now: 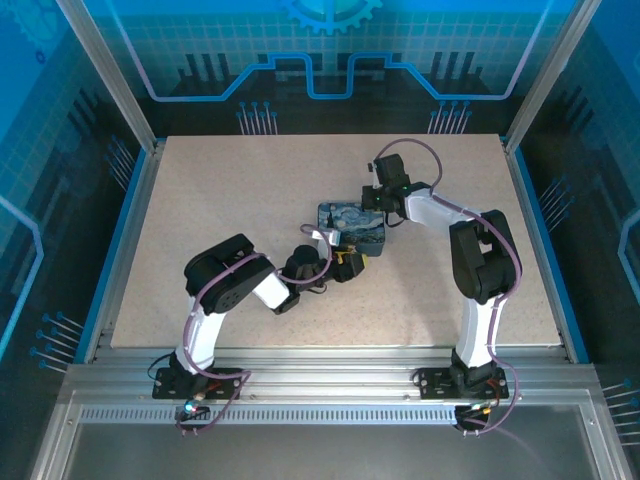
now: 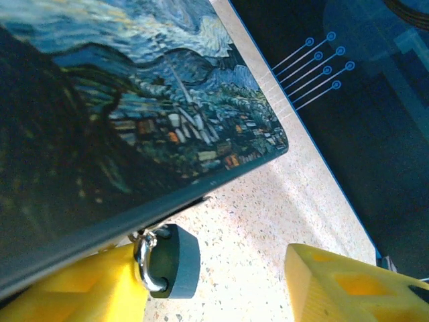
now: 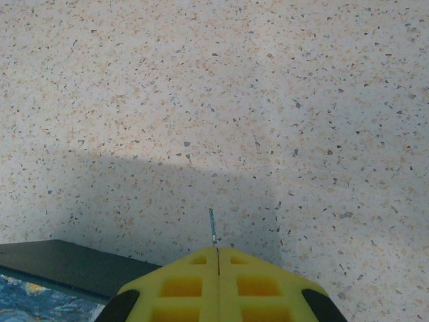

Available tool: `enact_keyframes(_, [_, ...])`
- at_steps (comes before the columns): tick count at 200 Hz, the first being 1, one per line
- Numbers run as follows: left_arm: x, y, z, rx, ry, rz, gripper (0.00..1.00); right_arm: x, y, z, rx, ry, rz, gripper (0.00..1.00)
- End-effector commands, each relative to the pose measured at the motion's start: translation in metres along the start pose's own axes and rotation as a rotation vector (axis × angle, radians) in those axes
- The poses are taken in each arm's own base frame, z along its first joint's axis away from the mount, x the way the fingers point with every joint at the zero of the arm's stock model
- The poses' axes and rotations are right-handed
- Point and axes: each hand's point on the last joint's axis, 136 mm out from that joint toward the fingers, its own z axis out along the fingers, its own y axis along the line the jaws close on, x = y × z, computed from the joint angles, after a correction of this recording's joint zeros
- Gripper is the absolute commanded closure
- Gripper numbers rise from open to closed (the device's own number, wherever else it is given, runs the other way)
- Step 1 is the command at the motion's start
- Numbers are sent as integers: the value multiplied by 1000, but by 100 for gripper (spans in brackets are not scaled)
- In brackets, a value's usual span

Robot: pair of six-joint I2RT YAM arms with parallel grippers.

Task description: Unlock the padlock with the key

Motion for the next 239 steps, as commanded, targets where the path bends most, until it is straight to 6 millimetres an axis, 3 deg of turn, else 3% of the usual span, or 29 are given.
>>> enact_keyframes(1, [-2,-18,6,91,-7,-11,51,36,9,0,-19,114,-8,100])
enact_keyframes(61, [10,-9,0,25,23,-11,46,35,10,0,-24,112,-7,100])
enact_keyframes(110, [16,-1,5,-21,43,-17,50,34,11,-2,-24,108,-7,100])
enact_keyframes(239, [14,18,-1,-84,58,-16,86,33,10,-5,-26,99,-8,100])
